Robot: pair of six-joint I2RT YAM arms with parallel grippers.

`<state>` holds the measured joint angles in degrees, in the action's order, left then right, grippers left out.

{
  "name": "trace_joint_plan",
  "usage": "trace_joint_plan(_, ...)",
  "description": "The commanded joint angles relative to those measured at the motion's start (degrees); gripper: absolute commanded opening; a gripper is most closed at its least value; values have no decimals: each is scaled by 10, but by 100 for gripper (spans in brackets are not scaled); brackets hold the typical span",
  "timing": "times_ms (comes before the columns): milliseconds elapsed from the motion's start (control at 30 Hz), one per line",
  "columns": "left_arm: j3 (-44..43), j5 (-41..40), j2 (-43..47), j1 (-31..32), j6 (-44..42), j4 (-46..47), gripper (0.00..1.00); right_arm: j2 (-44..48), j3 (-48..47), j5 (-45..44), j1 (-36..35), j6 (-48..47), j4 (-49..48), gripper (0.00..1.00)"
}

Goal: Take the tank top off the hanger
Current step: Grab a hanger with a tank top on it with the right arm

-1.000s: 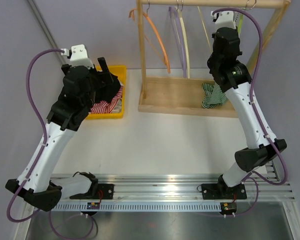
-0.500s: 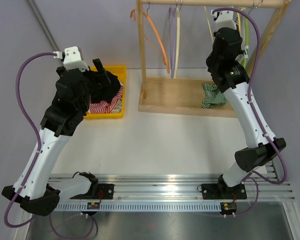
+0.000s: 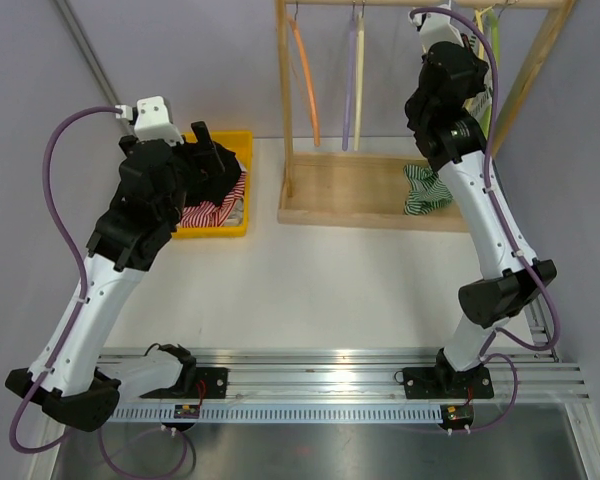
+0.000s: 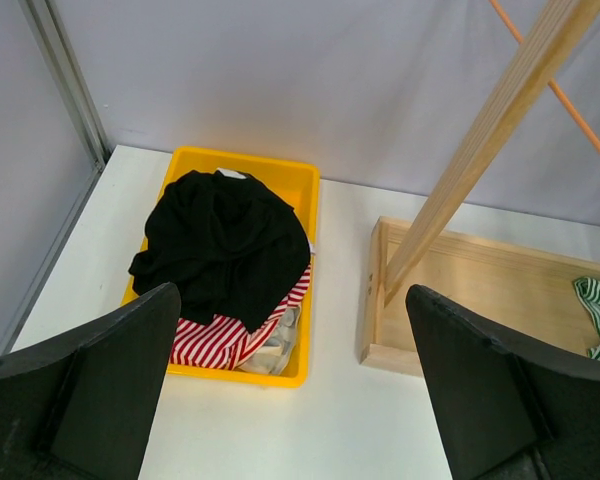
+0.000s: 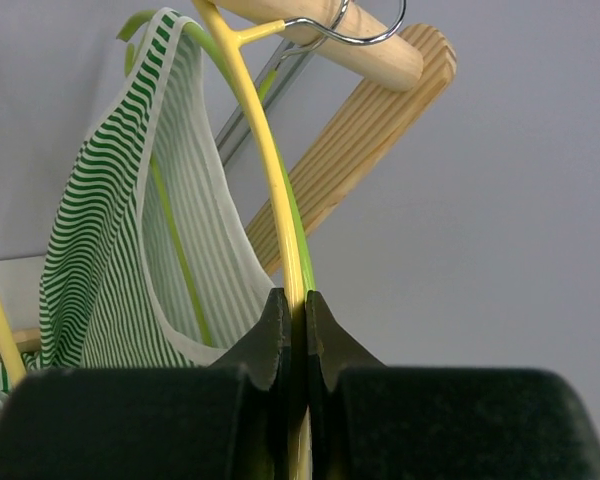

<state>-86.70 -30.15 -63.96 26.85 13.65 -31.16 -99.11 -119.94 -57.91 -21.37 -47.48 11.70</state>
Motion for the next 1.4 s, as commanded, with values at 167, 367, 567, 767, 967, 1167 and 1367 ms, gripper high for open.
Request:
trace_joint_plan(167, 5, 7, 5, 1, -13, 26, 99, -10, -82, -11, 0, 36, 55, 0)
trace_joint_plan(367, 19, 6, 25, 1, -12, 35, 99, -13, -120, -23, 1, 73, 164, 0)
trace_joint_plan(567, 28, 4, 41, 1, -12, 37, 99, -11, -153, -61, 1, 47, 195, 0)
trace_joint_plan(767, 33, 6, 55, 1, -10, 37, 99, -2, -151, -76, 0, -21, 154, 0)
trace_joint_plan(967, 34, 6, 70, 1, -10, 31, 99, 12, -81, -61, 5, -33, 140, 0)
trace_joint_plan(1167, 36, 7, 82, 1, -9, 29, 99, -5, -59, -56, 26, -22, 150, 0)
trace_joint_plan(1367, 41, 11, 85, 1, -8, 29, 99, -26, -95, -41, 81, -24, 162, 0)
